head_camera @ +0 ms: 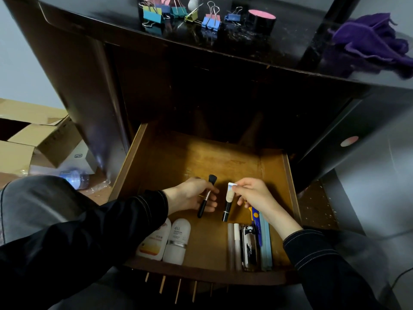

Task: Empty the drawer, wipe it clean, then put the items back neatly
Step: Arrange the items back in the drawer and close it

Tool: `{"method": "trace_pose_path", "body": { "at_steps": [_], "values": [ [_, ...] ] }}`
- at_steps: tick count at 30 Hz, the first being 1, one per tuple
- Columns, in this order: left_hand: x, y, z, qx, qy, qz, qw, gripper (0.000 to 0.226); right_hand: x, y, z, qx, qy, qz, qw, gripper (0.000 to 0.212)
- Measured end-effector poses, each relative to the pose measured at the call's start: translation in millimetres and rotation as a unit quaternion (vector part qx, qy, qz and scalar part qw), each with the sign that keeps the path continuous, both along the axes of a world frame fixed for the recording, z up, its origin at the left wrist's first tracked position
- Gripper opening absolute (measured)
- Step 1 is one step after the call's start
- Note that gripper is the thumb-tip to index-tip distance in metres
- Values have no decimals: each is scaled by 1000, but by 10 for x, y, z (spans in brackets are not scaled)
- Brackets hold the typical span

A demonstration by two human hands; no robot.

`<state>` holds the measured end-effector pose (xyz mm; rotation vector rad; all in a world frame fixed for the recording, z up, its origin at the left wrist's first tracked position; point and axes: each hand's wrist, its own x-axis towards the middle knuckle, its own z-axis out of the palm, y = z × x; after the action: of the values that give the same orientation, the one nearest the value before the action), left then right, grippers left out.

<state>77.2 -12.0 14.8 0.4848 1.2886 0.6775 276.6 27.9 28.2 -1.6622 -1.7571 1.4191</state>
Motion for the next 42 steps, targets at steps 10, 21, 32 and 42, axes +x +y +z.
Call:
{"method": "trace_pose_path", "body": {
  "at_steps": [10,21,32,42],
  "values": [
    [2,-5,28,-7,-37,-38,999,18,-31,-37,36,10,23,2,1000,6],
    [60,-72,126,91,-53,-208,972,30,-30,-59,86,67,40,8,997,25],
    [69,-89,127,136,1,-191,972,33,-75,-79,162,65,78,70,992,11],
    [-37,-44,165,114,138,-7,984,30,60,-16,98,72,89,-50,992,9]
  ]
}}
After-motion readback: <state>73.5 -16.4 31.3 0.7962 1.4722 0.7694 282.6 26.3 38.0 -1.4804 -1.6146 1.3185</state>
